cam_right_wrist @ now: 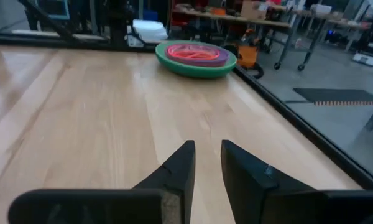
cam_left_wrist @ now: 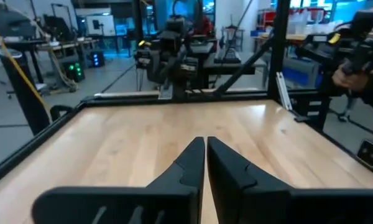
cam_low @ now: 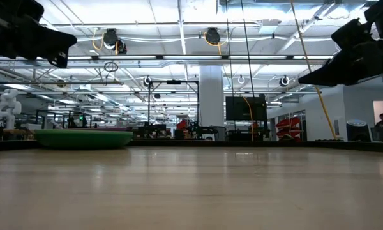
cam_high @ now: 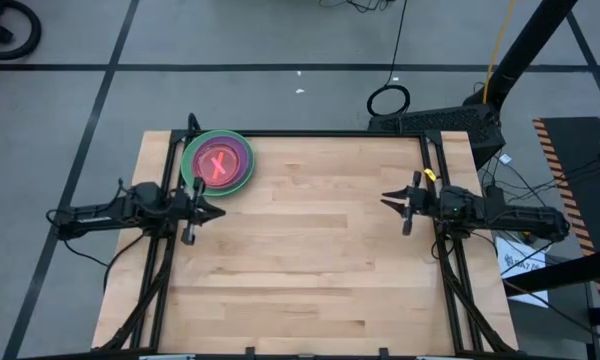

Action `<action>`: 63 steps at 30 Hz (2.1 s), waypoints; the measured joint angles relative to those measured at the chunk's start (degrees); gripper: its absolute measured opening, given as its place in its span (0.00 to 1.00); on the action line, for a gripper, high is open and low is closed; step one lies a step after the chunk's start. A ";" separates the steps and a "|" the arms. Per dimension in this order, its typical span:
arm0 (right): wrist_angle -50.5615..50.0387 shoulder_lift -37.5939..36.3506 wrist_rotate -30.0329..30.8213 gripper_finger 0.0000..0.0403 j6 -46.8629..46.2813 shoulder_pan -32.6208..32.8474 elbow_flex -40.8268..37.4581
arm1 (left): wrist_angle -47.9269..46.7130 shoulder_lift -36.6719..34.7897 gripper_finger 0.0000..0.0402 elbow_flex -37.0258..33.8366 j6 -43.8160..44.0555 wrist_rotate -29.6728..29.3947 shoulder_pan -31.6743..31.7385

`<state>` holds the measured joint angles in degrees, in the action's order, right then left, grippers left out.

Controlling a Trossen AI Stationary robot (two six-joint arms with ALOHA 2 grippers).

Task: Stack plastic plates
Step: Return to Home Position

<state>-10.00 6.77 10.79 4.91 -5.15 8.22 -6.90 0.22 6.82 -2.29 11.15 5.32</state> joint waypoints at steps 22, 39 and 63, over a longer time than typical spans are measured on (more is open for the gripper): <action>3.61 -5.49 -3.41 0.01 2.36 1.29 -4.27 | 8.56 0.89 0.02 -6.29 1.99 -3.61 -0.07; 9.05 -5.03 -3.39 0.01 -1.07 1.29 -4.49 | 8.48 0.89 0.03 -6.26 2.59 -3.96 -0.07; 11.37 -5.03 -3.33 0.02 -1.06 1.29 -4.52 | 8.46 0.89 0.03 -6.24 2.56 -3.99 -0.07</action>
<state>1.37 1.74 7.45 3.85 -3.86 3.70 1.56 1.10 0.58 0.27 7.16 5.26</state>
